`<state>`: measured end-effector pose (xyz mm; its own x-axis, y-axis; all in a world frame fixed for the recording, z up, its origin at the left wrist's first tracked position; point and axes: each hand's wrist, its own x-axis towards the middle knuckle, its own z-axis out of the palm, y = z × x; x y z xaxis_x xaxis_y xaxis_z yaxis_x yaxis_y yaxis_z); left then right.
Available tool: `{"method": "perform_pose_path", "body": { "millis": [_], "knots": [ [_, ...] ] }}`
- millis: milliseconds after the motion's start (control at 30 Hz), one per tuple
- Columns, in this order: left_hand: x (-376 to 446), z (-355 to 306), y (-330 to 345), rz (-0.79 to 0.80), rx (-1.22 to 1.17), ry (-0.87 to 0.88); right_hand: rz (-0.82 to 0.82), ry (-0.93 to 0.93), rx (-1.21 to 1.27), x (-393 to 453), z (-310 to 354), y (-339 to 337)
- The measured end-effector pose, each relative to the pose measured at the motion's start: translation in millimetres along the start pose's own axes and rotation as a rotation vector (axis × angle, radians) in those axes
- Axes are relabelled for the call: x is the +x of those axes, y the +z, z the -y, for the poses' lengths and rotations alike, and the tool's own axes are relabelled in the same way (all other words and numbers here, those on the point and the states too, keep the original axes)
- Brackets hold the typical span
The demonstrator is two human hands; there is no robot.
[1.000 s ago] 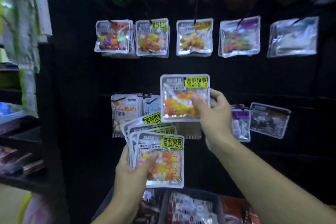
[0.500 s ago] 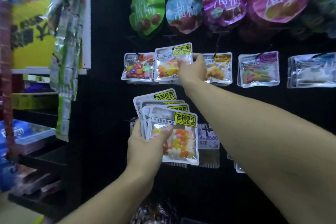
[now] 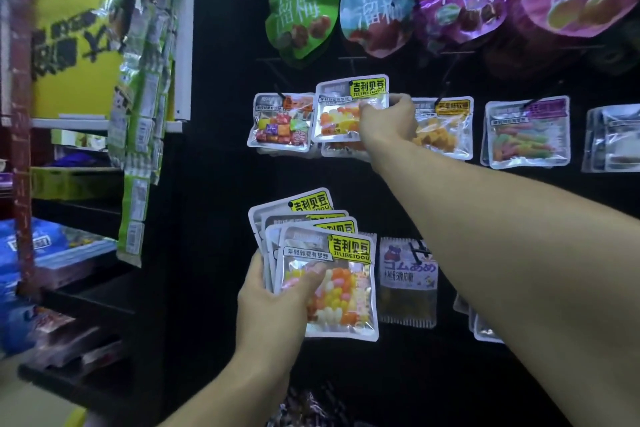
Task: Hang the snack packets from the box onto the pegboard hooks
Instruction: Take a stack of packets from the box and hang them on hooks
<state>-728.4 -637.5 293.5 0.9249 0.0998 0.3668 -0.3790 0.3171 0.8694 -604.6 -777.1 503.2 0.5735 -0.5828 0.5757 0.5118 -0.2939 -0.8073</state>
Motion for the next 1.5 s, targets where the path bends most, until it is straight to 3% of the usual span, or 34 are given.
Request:
{"method": "perform_pose_path", "body": {
  "millis": [567,700,867,1067,1300,1400,1500],
  "knots": [
    [1,16,-16,0.005,-0.022,-0.005,-0.048,-0.028,-0.096,8,-6,8],
    [0,18,-18,-0.006,-0.009,-0.002,-0.039,-0.056,-0.248,17,-12,8],
    [2,24,-25,0.023,0.017,0.007,-0.020,-0.332,-0.653,27,-37,6],
    [1,31,-32,0.004,0.038,-0.020,0.145,-0.280,-0.835,30,-41,7],
    [-5,20,-22,-0.014,0.072,-0.032,0.231,-0.359,-0.750,-5,-38,-27],
    [-8,11,-16,-0.047,0.043,-0.023,0.362,-0.406,-0.593,-46,-40,-48],
    [-14,4,-11,-0.083,0.018,-0.006,0.523,-0.273,-0.344,-98,-46,-79]
  ]
}}
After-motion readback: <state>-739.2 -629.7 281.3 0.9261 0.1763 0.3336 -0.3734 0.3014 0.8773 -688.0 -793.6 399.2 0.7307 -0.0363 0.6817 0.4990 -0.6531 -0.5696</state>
